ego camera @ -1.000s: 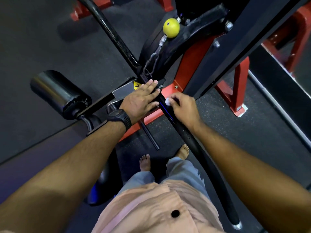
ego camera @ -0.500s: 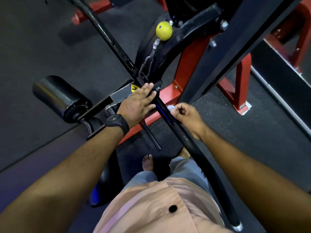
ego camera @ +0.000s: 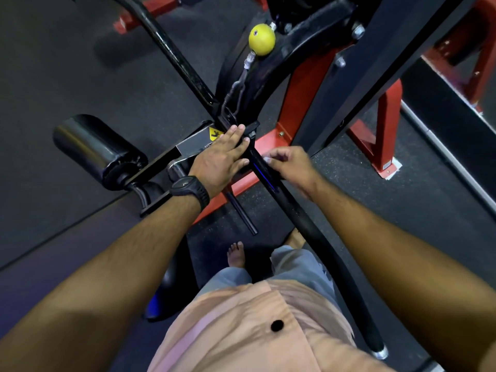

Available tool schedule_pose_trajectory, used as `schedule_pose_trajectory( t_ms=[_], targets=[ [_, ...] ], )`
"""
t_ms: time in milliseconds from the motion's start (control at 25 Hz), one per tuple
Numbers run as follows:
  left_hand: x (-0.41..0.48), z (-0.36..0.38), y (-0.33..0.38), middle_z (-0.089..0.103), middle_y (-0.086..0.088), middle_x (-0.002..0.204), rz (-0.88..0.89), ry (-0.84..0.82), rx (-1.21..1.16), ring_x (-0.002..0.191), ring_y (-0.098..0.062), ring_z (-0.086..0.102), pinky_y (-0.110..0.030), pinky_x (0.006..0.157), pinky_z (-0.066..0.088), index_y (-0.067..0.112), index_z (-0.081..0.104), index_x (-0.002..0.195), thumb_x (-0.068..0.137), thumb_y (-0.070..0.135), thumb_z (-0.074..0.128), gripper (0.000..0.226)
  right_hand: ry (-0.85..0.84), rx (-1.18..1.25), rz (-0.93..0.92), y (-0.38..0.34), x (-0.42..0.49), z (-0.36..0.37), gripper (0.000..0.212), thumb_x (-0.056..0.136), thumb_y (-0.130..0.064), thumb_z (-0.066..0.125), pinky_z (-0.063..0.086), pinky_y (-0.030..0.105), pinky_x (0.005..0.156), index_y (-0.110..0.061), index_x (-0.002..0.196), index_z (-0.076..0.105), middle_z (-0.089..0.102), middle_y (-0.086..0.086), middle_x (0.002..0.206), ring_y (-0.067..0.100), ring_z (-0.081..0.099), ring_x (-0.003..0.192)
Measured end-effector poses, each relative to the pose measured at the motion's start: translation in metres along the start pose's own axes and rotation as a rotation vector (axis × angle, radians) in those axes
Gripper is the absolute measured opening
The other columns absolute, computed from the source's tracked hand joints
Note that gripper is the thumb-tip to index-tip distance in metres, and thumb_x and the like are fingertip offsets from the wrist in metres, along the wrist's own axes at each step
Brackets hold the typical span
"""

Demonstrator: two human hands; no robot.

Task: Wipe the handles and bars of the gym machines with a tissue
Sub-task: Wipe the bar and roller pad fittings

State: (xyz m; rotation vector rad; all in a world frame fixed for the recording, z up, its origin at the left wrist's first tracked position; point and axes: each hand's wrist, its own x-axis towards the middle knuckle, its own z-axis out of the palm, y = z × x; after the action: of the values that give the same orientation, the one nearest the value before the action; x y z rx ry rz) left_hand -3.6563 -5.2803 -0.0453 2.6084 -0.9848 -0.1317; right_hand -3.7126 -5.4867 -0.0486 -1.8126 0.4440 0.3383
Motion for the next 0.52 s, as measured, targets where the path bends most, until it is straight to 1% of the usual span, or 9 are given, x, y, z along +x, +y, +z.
schedule_pose_trajectory(
  t_ms=[80, 120, 200, 280, 320, 400, 480, 520],
  targets=[
    [0.000, -0.003, 0.000, 0.027, -0.014, 0.159, 0.008, -0.003, 0.012, 0.149, -0.026, 0.020, -0.036, 0.121, 0.018, 0.004, 0.045, 0.144, 0.100, 0.024, 0.055, 0.050, 0.038, -0.048, 0.070, 0.009, -0.008, -0.003, 0.010, 0.090, -0.012, 0.072, 0.057, 0.039, 0.078, -0.002, 0.089, 0.074, 0.074, 0.018, 0.088, 0.020, 0.067, 0.076],
    [-0.002, -0.003, 0.001, 0.027, -0.014, 0.159, 0.007, 0.002, 0.016, 0.148, -0.026, 0.021, -0.036, 0.121, 0.017, 0.004, 0.045, 0.144, 0.100, 0.023, 0.055, 0.049, 0.059, -0.097, 0.075, 0.007, -0.010, -0.003, 0.009, 0.089, -0.012, 0.072, 0.056, 0.038, 0.076, -0.004, 0.085, 0.074, 0.075, 0.016, 0.086, 0.017, 0.067, 0.074],
    [-0.003, -0.002, 0.004, 0.027, -0.015, 0.159, 0.003, 0.010, 0.010, 0.149, -0.026, 0.020, -0.035, 0.120, 0.016, 0.004, 0.045, 0.144, 0.100, 0.023, 0.054, 0.049, 0.127, -0.241, 0.038, -0.003, -0.008, 0.000, 0.010, 0.089, -0.015, 0.072, 0.059, 0.039, 0.077, -0.014, 0.080, 0.075, 0.075, 0.005, 0.080, 0.016, 0.070, 0.075],
    [-0.003, -0.005, 0.006, 0.025, -0.014, 0.160, 0.007, -0.013, 0.003, 0.149, -0.025, 0.018, -0.034, 0.121, 0.013, 0.005, 0.043, 0.145, 0.100, 0.028, 0.055, 0.052, 0.174, -0.385, -0.025, -0.003, -0.012, 0.001, 0.013, 0.090, -0.022, 0.071, 0.058, 0.039, 0.076, -0.014, 0.081, 0.074, 0.073, 0.002, 0.077, 0.018, 0.070, 0.075],
    [-0.004, -0.005, 0.007, 0.024, -0.013, 0.160, 0.017, -0.032, 0.012, 0.150, -0.024, 0.016, -0.033, 0.121, 0.011, 0.005, 0.042, 0.146, 0.100, 0.031, 0.055, 0.055, 0.190, -0.429, -0.045, 0.002, -0.018, 0.000, 0.016, 0.091, -0.025, 0.071, 0.057, 0.040, 0.075, -0.012, 0.081, 0.073, 0.073, 0.001, 0.076, 0.016, 0.069, 0.073],
    [-0.005, -0.004, 0.007, 0.025, -0.013, 0.160, 0.039, -0.050, 0.051, 0.150, -0.023, 0.016, -0.033, 0.121, 0.010, 0.005, 0.040, 0.147, 0.099, 0.036, 0.052, 0.059, 0.186, -0.422, -0.065, 0.006, -0.028, -0.005, 0.017, 0.090, -0.026, 0.073, 0.057, 0.040, 0.072, -0.012, 0.080, 0.074, 0.073, 0.000, 0.074, 0.010, 0.065, 0.067],
    [-0.005, 0.000, 0.008, 0.030, -0.014, 0.158, 0.051, -0.055, 0.067, 0.149, -0.025, 0.019, -0.036, 0.122, 0.015, 0.003, 0.041, 0.146, 0.099, 0.037, 0.052, 0.060, 0.154, -0.421, -0.182, 0.001, -0.036, -0.009, 0.010, 0.088, -0.024, 0.075, 0.056, 0.033, 0.073, -0.015, 0.083, 0.075, 0.073, -0.003, 0.077, 0.009, 0.066, 0.070],
    [-0.005, 0.001, 0.008, 0.031, -0.015, 0.157, 0.046, -0.058, 0.065, 0.149, -0.026, 0.020, -0.037, 0.122, 0.017, 0.002, 0.042, 0.146, 0.099, 0.037, 0.053, 0.060, 0.143, -0.444, -0.275, -0.002, -0.043, -0.008, 0.006, 0.088, -0.020, 0.075, 0.054, 0.026, 0.074, -0.015, 0.087, 0.076, 0.072, -0.004, 0.082, 0.007, 0.066, 0.074]
  ],
)
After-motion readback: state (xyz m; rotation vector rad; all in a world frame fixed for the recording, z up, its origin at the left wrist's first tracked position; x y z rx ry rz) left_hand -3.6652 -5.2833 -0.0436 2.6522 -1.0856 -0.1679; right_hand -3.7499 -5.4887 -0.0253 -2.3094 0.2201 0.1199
